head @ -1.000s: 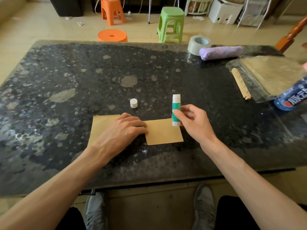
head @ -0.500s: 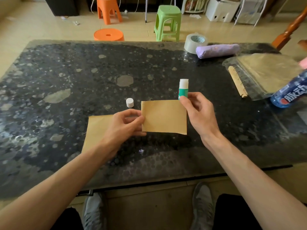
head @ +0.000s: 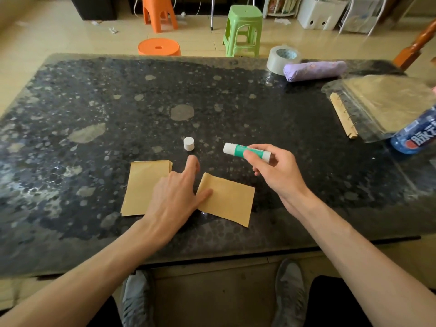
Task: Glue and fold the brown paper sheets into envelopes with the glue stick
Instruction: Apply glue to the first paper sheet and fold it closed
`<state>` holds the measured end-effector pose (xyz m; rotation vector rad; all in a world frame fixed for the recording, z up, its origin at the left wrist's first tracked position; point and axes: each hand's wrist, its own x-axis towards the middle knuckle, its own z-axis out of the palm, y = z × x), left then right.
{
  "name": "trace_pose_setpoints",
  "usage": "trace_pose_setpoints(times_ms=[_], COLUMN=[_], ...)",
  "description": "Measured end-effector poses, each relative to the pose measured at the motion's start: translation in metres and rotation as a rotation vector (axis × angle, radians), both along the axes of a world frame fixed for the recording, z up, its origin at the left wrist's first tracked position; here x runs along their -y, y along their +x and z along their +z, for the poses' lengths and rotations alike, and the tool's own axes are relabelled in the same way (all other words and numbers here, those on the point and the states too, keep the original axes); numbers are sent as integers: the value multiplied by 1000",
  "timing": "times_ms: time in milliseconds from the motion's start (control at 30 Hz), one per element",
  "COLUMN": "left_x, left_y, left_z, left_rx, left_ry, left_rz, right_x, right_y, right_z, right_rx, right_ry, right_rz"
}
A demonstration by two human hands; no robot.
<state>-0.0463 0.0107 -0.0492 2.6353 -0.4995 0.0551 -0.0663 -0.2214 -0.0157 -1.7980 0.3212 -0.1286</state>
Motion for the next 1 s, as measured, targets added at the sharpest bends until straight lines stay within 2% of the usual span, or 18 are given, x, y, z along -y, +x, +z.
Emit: trace_pose_setpoints(times_ms=[133, 267, 467, 667, 1000], left_x=[0, 6, 7, -1, -10], left_y=[-1, -4, -4, -6, -7], left_z=[-4, -7, -10, -12, -17], left_rx=[-59, -41, -1, 143, 190], left_ry=[-95, -175, -107, 14, 21], left_rz=[29, 65, 13, -147, -174], right_x=[-3, -4, 0, -4, -18], right_y=[-2, -2, -1, 0, -2], right_z=[3, 3, 0, -1, -13], right_rx=[-45, -50, -19, -32, -48], right_ry=[198, 260, 262, 277, 246], right_rz=[-17, -28, -16, 8, 70])
